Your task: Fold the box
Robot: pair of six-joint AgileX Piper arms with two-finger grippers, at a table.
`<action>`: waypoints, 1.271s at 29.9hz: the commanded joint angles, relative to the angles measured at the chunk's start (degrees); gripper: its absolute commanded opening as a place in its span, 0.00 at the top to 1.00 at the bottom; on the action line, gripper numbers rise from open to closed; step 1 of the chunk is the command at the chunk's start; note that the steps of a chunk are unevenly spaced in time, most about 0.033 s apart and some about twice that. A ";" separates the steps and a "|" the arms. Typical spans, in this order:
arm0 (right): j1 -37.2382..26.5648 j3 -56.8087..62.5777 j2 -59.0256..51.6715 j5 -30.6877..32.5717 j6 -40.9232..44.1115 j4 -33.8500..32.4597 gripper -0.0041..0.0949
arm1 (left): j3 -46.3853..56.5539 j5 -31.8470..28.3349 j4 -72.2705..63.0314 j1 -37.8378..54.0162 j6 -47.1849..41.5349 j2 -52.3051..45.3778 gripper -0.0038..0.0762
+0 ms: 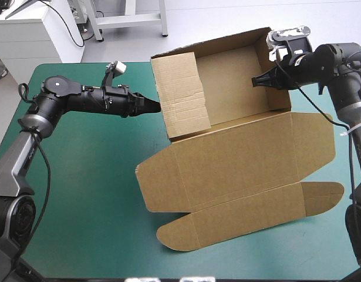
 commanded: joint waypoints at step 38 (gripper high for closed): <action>-0.32 -2.05 0.58 -1.42 1.58 -4.54 0.98 | -1.32 4.87 -17.32 0.38 0.02 -2.97 0.48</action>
